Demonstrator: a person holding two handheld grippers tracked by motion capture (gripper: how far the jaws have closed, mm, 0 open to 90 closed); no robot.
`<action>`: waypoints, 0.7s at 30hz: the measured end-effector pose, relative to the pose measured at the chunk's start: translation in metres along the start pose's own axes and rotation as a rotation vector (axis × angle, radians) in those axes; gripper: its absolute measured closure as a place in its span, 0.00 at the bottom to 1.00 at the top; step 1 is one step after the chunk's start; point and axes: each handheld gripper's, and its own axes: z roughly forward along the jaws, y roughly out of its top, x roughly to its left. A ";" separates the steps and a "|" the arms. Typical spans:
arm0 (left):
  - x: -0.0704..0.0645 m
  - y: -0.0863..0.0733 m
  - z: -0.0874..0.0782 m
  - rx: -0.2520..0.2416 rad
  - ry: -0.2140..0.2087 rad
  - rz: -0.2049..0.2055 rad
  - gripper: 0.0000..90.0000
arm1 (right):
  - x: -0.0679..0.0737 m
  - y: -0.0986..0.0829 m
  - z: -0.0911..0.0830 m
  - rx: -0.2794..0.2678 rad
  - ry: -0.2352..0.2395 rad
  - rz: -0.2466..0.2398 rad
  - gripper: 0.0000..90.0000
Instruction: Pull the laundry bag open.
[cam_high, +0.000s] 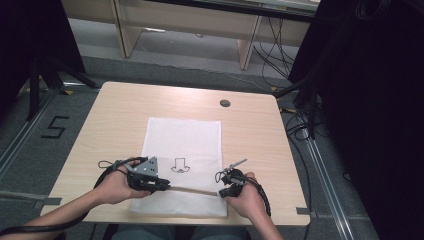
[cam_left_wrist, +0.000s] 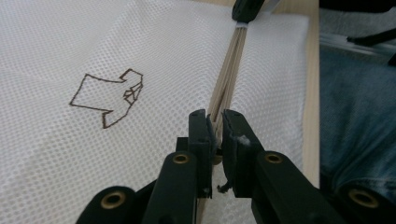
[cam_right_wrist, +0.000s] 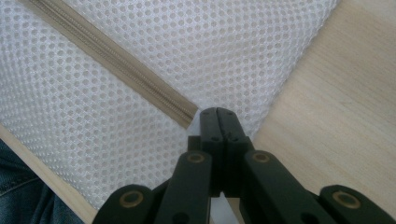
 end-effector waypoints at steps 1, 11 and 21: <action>0.000 0.000 0.000 -0.001 0.001 0.003 0.91 | 0.000 0.000 0.000 0.000 -0.001 -0.002 1.00; 0.001 -0.003 -0.003 -0.001 0.004 -0.003 0.91 | 0.000 0.000 0.000 0.000 0.000 -0.002 1.00; 0.002 -0.006 -0.006 -0.002 0.008 -0.004 0.91 | 0.000 0.000 0.000 0.000 -0.001 -0.005 1.00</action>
